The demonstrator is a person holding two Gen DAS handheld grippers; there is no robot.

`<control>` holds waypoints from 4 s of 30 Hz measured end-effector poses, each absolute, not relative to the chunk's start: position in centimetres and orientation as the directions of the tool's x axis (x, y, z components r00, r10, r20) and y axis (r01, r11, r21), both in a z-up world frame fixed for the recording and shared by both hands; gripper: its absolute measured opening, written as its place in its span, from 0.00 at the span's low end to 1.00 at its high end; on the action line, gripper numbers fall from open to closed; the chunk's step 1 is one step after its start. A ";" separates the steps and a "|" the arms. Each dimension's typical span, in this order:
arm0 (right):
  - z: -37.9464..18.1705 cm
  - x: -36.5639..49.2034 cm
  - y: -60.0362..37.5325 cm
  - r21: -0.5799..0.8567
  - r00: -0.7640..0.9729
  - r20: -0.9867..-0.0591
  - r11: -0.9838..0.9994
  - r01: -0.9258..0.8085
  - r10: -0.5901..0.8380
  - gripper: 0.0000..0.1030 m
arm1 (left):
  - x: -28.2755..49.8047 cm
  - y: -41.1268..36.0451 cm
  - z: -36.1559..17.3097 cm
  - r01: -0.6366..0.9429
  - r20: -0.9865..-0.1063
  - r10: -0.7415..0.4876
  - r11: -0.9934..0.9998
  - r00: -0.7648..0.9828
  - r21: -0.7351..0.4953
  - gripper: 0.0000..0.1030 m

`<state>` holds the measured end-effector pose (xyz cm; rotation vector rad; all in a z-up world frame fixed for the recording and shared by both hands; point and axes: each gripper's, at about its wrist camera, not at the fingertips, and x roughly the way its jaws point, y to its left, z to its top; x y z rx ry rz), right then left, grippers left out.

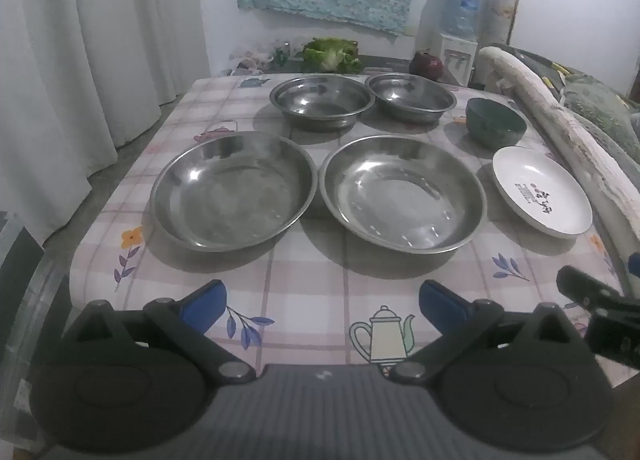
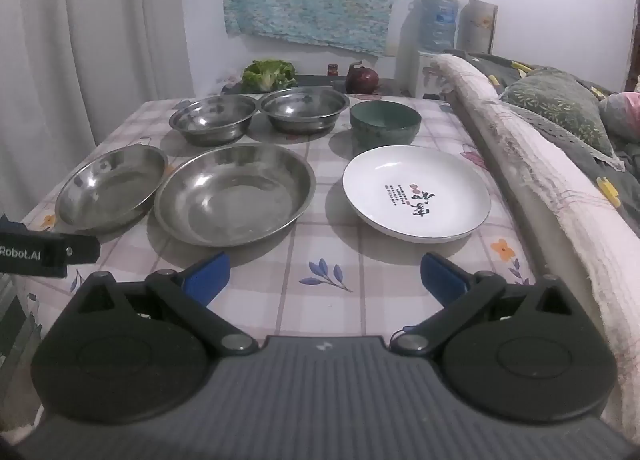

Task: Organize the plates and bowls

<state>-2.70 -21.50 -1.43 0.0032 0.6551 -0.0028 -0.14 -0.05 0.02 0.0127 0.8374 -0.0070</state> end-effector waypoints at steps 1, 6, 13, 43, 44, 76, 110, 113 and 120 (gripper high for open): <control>-1.4 -2.7 -21.5 0.001 0.793 -0.610 1.000 0.004 -0.002 0.99 | -0.2 -0.2 -0.1 0.012 -0.742 -0.003 1.000 0.671 0.007 1.00; -1.2 -2.6 -22.5 0.016 0.793 -0.609 1.000 0.005 0.006 0.99 | -0.9 -1.3 0.0 0.021 -0.742 -0.006 1.000 0.670 0.011 1.00; -0.5 -2.2 -22.0 0.002 0.775 -0.631 1.000 0.016 -0.011 0.99 | -0.5 -1.3 -0.1 0.061 -0.757 -0.045 0.998 0.651 -0.007 1.00; -0.7 -2.2 -22.3 0.004 0.767 -0.642 1.000 0.019 -0.012 0.99 | -0.6 -1.5 -0.3 0.069 -0.762 -0.049 0.998 0.645 -0.006 1.00; -0.7 -2.2 -22.3 0.004 0.767 -0.642 1.000 0.018 -0.012 0.99 | -0.5 -1.5 -0.3 0.070 -0.763 -0.050 0.998 0.645 -0.006 1.00; -0.6 -2.0 -22.3 0.003 0.767 -0.642 1.000 0.026 -0.018 0.99 | -0.8 -1.1 -0.7 0.069 -0.767 -0.047 0.998 0.640 -0.003 1.00; 1.5 22.6 -19.5 0.395 0.758 -0.519 0.897 -0.197 0.395 0.92 | 22.3 6.8 3.3 0.124 -0.707 -0.145 0.989 0.693 -0.082 1.00; -0.7 27.1 -18.6 0.418 0.714 -0.567 0.890 -0.182 0.412 0.77 | 25.9 6.4 1.8 0.114 -0.707 -0.089 0.993 0.701 -0.012 0.97; -6.3 33.8 -16.8 0.418 0.616 -0.677 0.899 -0.129 0.403 0.38 | 34.0 5.2 -3.2 0.097 -0.773 0.061 0.983 0.631 0.157 0.65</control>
